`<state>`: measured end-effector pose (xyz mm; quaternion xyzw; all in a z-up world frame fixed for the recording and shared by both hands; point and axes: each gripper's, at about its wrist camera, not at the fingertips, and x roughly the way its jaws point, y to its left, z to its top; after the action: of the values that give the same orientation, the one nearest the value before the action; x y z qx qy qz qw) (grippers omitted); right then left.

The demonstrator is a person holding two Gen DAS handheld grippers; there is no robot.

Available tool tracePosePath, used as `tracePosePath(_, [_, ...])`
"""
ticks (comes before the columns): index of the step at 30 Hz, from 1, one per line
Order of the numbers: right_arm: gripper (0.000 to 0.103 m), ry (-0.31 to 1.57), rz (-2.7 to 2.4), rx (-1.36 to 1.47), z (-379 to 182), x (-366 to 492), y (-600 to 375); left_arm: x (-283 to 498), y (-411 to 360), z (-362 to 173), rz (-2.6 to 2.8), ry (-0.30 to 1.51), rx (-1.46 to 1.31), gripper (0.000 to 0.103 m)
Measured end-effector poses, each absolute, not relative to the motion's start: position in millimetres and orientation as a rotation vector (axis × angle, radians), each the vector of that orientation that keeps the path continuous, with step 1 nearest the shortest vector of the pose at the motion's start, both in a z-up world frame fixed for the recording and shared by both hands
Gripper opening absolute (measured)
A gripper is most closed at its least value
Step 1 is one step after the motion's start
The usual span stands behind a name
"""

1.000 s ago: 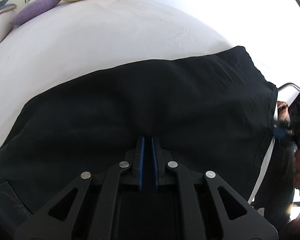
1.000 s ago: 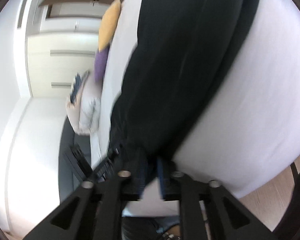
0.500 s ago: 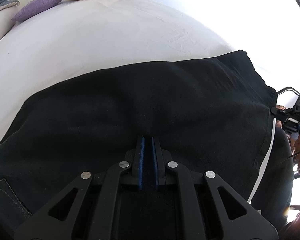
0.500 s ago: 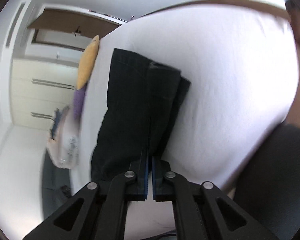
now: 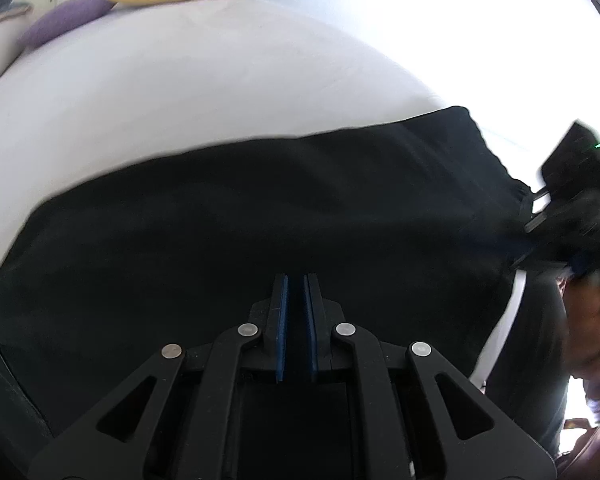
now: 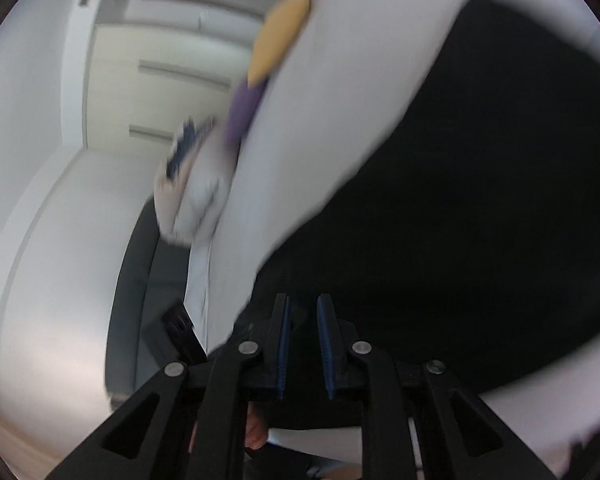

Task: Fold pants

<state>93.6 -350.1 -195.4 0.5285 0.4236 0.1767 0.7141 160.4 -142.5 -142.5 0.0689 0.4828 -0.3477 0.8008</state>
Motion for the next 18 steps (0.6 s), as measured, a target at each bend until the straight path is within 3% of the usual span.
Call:
tracePosePath(1, [0.016, 0.997, 0.388, 1.211, -215, 104, -341, 162, -137, -145, -0.743, 1.037, 0.127, 0.009])
tracePosePath(3, [0.0, 1.008, 0.354, 1.192, -227, 110, -343, 168, -124, -147, -0.731, 1.045, 0.084, 0.009])
tracePosePath(18, [0.0, 0.664, -0.263, 1.206, -191, 42, -541, 165, -39, -161, -0.618, 1.024, -0.094, 0.009])
